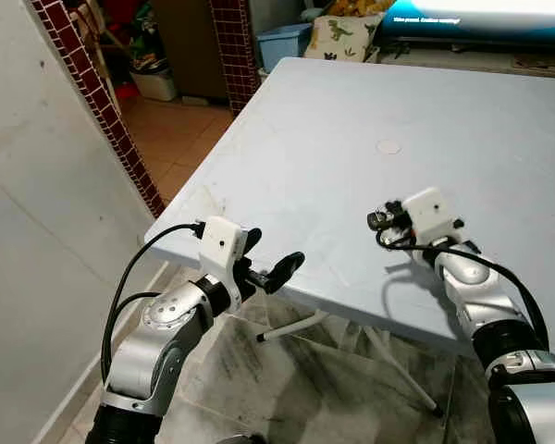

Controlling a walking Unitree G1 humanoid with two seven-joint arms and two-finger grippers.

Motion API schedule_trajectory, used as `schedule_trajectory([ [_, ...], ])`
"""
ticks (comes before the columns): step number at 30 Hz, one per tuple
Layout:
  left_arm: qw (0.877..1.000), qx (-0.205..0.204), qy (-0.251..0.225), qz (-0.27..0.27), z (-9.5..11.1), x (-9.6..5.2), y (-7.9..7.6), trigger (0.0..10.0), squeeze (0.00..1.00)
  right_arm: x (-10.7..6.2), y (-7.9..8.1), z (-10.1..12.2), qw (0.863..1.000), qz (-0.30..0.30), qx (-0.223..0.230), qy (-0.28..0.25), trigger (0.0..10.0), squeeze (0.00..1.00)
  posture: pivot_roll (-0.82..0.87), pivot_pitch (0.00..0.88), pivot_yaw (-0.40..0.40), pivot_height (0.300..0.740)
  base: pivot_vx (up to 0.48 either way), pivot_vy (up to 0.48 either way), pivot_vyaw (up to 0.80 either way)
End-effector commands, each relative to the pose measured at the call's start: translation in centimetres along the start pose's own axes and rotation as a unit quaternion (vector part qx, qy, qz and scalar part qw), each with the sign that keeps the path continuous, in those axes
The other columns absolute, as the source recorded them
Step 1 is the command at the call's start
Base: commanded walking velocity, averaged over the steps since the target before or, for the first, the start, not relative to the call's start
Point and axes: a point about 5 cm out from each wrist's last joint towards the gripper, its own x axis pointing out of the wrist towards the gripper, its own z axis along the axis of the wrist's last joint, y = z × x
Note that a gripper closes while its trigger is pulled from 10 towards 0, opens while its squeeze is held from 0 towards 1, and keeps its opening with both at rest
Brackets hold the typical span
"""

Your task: Hang keys on a hook

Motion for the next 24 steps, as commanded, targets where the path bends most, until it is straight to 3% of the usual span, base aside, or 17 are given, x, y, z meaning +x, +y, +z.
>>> schedule_trajectory([
  [1, 1.0, 0.005, 0.0, 0.007, 0.1, 0.0, 0.2, 10.0, 0.0, 0.3, -0.2, 1.4, 0.999, -0.022, 0.007, -0.028, 0.0, 0.0, 0.04, 0.078, 0.133, 0.74, 0.0, 0.0, 0.0],
  [6, 1.0, 0.004, 0.0, 0.006, 0.1, 0.2, 0.1, 10.0, 0.0, 0.5, -1.0, 4.8, 0.993, -0.079, 0.004, -0.091, 0.0, 0.0, 0.03, 0.071, 0.131, 0.74, 0.0, 0.0, 0.0],
  [12, 1.0, 0.004, -0.004, 0.006, 0.0, 0.4, 0.0, 10.0, 0.0, 0.7, -1.3, 7.5, 0.986, -0.1, -0.006, -0.137, 0.0, 0.0, 0.03, 0.055, 0.122, 0.74, 0.0, 0.0, 0.0],
  [18, 1.0, 0.001, -0.008, 0.01, 0.1, 0.5, 0.1, 10.0, 0.0, 0.7, -1.2, 8.3, 0.985, -0.097, -0.006, -0.144, 0.0, 0.0, 0.02, 0.047, 0.116, 0.74, 0.0, 0.0, 0.0],
  [21, 1.0, 0.001, -0.009, 0.011, 0.1, 0.5, 0.1, 10.0, 0.0, 0.5, -0.6, 7.6, 0.989, -0.08, -0.007, -0.125, 0.0, 0.0, 0.02, 0.047, 0.116, 0.74, 0.0, 0.0, 0.0],
  [22, 1.0, 0.001, -0.009, 0.011, 0.1, 0.5, 0.2, 10.0, 0.0, 0.4, -0.2, 6.8, 0.992, -0.066, 0.002, -0.107, 3.1, 0.0, 0.02, 0.042, 0.113, 0.74, 0.0, 0.0, 0.0],
  [23, 1.0, 0.001, -0.009, 0.011, 0.1, 0.5, 0.2, 10.0, 0.0, 0.4, -0.2, 6.8, 0.992, -0.066, 0.002, -0.107, 3.1, 0.0, 0.02, 0.042, 0.113, 0.74, 0.0, 0.0, 0.0],
  [24, 1.0, 0.001, -0.008, 0.011, 0.1, 0.5, 0.2, 10.0, 0.0, 0.2, 0.2, 6.0, 0.994, -0.05, 0.015, -0.091, 9.6, 0.71, 0.02, 0.041, 0.114, 0.74, 0.0, 0.0, 0.0],
])
